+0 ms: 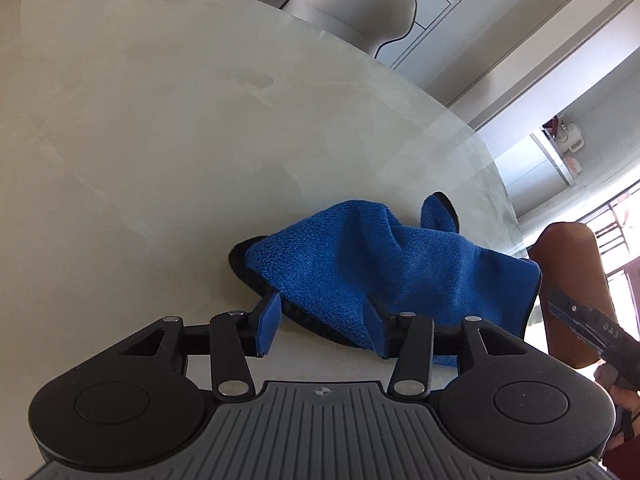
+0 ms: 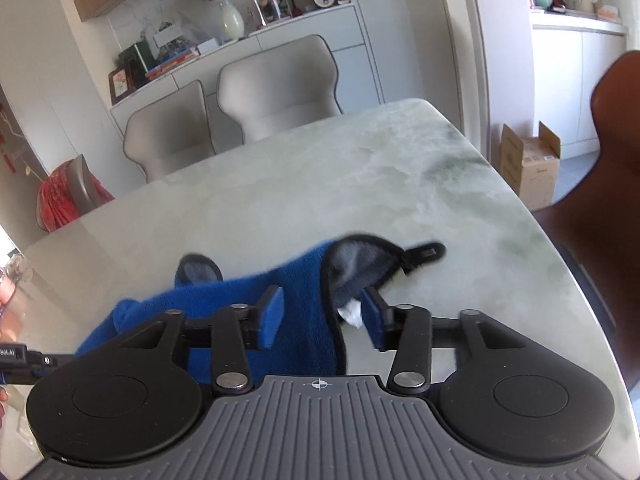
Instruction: Fold towel
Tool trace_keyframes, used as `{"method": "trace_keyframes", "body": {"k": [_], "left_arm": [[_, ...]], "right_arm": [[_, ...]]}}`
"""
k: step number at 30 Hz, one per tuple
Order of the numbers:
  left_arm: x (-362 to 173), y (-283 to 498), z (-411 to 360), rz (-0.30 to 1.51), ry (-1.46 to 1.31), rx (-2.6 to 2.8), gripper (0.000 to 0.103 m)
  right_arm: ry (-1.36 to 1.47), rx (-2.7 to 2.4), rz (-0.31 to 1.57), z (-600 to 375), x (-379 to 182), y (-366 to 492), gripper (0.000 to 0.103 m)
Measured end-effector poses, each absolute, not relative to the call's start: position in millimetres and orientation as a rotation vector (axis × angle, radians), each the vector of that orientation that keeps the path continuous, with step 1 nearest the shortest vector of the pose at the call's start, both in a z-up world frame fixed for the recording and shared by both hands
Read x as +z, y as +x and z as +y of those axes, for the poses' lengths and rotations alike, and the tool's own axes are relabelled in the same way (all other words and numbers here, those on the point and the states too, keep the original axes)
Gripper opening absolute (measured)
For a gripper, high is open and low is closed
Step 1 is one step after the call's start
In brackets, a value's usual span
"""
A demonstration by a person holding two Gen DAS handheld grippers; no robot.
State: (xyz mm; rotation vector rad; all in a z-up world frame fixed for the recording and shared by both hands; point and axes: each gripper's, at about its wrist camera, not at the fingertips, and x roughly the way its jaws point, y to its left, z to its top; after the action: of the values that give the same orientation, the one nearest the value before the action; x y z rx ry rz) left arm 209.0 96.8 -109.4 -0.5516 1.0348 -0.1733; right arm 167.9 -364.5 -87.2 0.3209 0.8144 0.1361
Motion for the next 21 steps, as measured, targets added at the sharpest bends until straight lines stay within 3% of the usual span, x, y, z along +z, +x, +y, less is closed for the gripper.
{"method": "trace_keyframes", "body": {"k": [12, 13, 15, 16, 18, 21], "left_arm": [[-122, 214, 93, 1.066, -0.600, -0.158, 0.063], [-122, 214, 92, 1.066, -0.600, -0.159, 0.063], [-121, 217, 89, 1.066, -0.596, -0.162, 0.063], [-121, 218, 89, 1.065, -0.595, -0.160, 0.063], [-121, 222, 88, 1.061, -0.603, -0.154, 0.063], [-122, 228, 87, 1.050, -0.618, -0.151, 0.062]], "right_arm": [[0.275, 0.209, 0.863, -346, -124, 160, 0.049], [0.271, 0.217, 0.868, -344, -124, 162, 0.046], [0.266, 0.234, 0.875, -340, -124, 164, 0.017], [0.274, 0.243, 0.873, -339, -122, 164, 0.012], [0.317, 0.277, 0.856, -341, -114, 163, 0.006], [0.408, 0.322, 0.805, -351, -96, 156, 0.005]]}}
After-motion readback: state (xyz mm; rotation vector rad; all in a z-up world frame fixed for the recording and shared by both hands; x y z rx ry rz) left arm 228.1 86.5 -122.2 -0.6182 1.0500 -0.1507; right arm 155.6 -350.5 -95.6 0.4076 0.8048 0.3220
